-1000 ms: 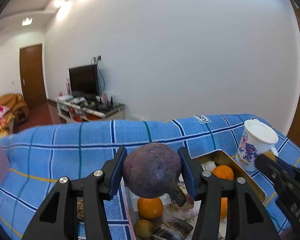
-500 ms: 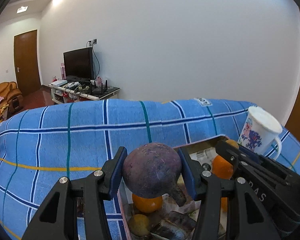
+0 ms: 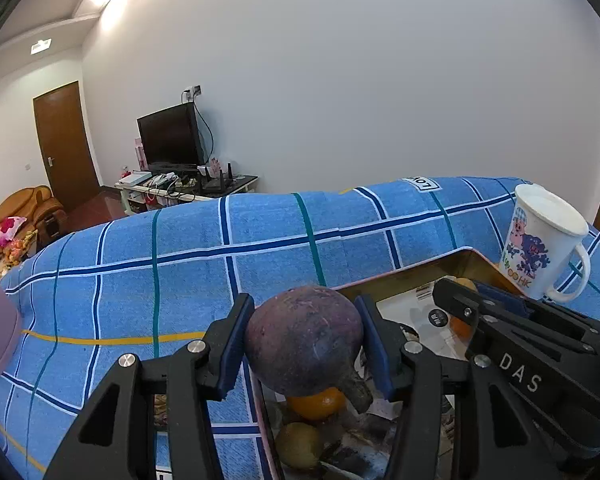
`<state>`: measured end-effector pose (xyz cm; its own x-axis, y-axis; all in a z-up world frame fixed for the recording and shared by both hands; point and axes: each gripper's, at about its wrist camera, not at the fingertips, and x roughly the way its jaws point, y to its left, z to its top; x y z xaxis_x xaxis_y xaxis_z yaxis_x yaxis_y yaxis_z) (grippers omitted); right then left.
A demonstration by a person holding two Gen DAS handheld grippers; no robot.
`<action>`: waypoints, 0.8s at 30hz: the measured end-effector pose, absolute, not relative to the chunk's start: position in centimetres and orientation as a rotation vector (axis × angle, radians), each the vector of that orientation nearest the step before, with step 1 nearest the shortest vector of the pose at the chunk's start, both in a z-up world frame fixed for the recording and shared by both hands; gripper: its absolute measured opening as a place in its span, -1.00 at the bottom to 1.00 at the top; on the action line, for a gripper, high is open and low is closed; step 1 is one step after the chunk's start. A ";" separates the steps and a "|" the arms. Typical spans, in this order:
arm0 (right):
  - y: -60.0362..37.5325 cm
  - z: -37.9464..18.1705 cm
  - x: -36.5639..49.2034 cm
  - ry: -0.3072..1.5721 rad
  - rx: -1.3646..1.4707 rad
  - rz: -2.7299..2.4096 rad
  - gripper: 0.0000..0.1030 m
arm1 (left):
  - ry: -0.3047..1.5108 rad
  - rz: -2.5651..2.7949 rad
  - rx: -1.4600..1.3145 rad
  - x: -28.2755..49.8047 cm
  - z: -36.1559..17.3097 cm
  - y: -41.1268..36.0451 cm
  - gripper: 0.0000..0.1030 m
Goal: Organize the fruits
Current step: 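Lower the purple fruit and yellow-green fruit into the tin and open both tools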
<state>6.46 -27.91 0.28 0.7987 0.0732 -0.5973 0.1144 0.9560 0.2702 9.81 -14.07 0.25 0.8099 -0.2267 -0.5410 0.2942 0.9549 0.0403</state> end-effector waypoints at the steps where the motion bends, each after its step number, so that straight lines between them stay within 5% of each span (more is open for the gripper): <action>1: -27.9 0.1 6.5 0.651 0.311 -0.017 -0.40 | 0.563 -0.279 0.125 9.8 0.2 -14.1 0.05; 6: -28.4 0.5 5.6 0.619 0.350 0.003 -0.17 | 0.569 -0.243 0.109 9.8 0.3 -13.8 0.05; 8: -28.6 1.2 4.7 0.566 0.380 0.042 0.41 | 0.567 -0.257 0.104 9.7 0.3 -13.8 0.09; 9: -28.7 1.6 4.1 0.535 0.395 0.051 0.90 | 0.546 -0.256 0.120 9.3 0.4 -14.0 0.20; 10: -28.7 2.0 3.5 0.499 0.398 0.039 1.00 | 0.521 -0.252 0.139 9.0 0.5 -14.3 0.29; 12: -28.5 3.0 1.7 0.402 0.389 0.024 1.00 | 0.461 -0.244 0.174 8.1 0.8 -14.8 0.59; 14: -28.4 3.5 0.9 0.374 0.374 0.002 1.00 | 0.410 -0.242 0.191 7.1 1.1 -15.1 0.67; 24: -28.7 4.9 -1.6 0.266 0.331 -0.126 1.00 | 0.402 -0.234 0.186 6.8 1.3 -15.2 0.67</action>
